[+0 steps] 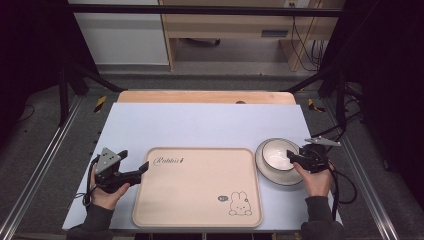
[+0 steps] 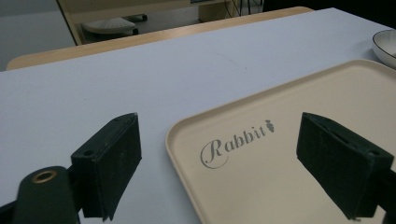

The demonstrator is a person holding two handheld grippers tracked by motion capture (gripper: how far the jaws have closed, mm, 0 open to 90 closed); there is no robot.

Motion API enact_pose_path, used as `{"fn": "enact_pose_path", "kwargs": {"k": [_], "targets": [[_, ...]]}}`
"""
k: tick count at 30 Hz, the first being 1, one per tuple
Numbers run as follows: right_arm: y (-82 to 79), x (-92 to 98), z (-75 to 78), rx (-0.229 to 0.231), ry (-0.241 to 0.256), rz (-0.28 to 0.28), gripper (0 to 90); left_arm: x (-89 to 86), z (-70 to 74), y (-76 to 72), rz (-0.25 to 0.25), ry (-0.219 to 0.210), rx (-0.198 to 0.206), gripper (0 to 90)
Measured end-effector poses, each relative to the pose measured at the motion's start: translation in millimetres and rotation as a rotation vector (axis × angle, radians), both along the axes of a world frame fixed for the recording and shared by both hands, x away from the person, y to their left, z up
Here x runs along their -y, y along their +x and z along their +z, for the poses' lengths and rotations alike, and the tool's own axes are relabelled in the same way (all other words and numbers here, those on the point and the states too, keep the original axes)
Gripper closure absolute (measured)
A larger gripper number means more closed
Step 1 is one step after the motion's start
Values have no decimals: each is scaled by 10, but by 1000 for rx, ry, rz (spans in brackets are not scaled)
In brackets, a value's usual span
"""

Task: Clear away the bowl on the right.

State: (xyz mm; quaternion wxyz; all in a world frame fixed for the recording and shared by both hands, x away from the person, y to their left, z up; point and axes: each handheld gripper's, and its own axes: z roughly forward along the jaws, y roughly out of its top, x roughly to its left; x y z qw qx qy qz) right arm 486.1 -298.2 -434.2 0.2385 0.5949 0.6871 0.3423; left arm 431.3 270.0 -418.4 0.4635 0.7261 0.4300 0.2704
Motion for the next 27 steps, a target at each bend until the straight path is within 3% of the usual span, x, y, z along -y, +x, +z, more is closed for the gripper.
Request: {"fn": "enact_pose_path", "kwargs": {"k": [13,27], "targets": [[29,18,-38,-89,36,1,646,4,-9,2,-3,2,-3,135],[61,-1,-75,-137,30,-5,718,13,-11,5,-5,8,-5,137]]}}
